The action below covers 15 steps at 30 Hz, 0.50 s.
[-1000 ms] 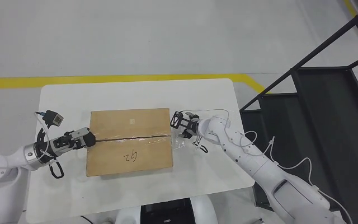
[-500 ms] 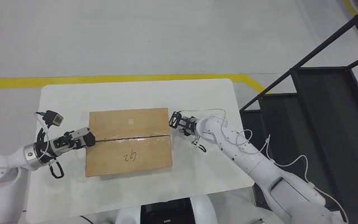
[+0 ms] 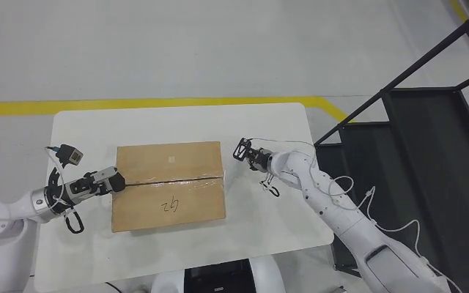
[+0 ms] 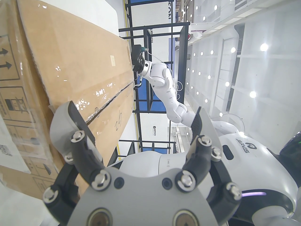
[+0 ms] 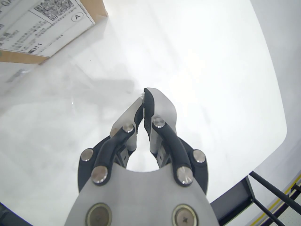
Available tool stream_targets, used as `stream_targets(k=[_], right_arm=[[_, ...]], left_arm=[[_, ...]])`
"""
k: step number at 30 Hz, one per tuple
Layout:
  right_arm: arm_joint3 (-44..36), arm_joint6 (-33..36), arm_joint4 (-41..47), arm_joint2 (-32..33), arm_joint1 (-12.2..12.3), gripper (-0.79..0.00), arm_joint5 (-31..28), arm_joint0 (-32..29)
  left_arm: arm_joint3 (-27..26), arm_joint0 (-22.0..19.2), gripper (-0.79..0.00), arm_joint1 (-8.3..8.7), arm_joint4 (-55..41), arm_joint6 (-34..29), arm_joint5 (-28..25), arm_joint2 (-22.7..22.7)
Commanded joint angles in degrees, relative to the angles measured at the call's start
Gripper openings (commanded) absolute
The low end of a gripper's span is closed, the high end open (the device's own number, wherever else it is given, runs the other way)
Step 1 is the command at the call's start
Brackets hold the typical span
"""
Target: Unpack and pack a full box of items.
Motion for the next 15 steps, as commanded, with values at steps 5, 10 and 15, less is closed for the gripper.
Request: stream_targets(k=[5, 10, 15], right_arm=[[-7.5, -1.0, 2.8, 10.9, 2.9, -0.785, -5.3, -6.4], [-14.9, 0.0, 5.0, 21.2, 5.2, -0.785, -9.4, -12.9], [-20.7, -0.3, 9.3, 30.2, 6.7, -0.785, -14.0, -18.6]], left_arm=[[0.0, 0.0, 0.000, 0.00, 0.0, 0.0, 0.0, 0.0], [0.0, 0.0, 0.000, 0.00, 0.0, 0.0, 0.0, 0.0], [0.0, 0.0, 0.000, 0.00, 0.0, 0.0, 0.0, 0.0]])
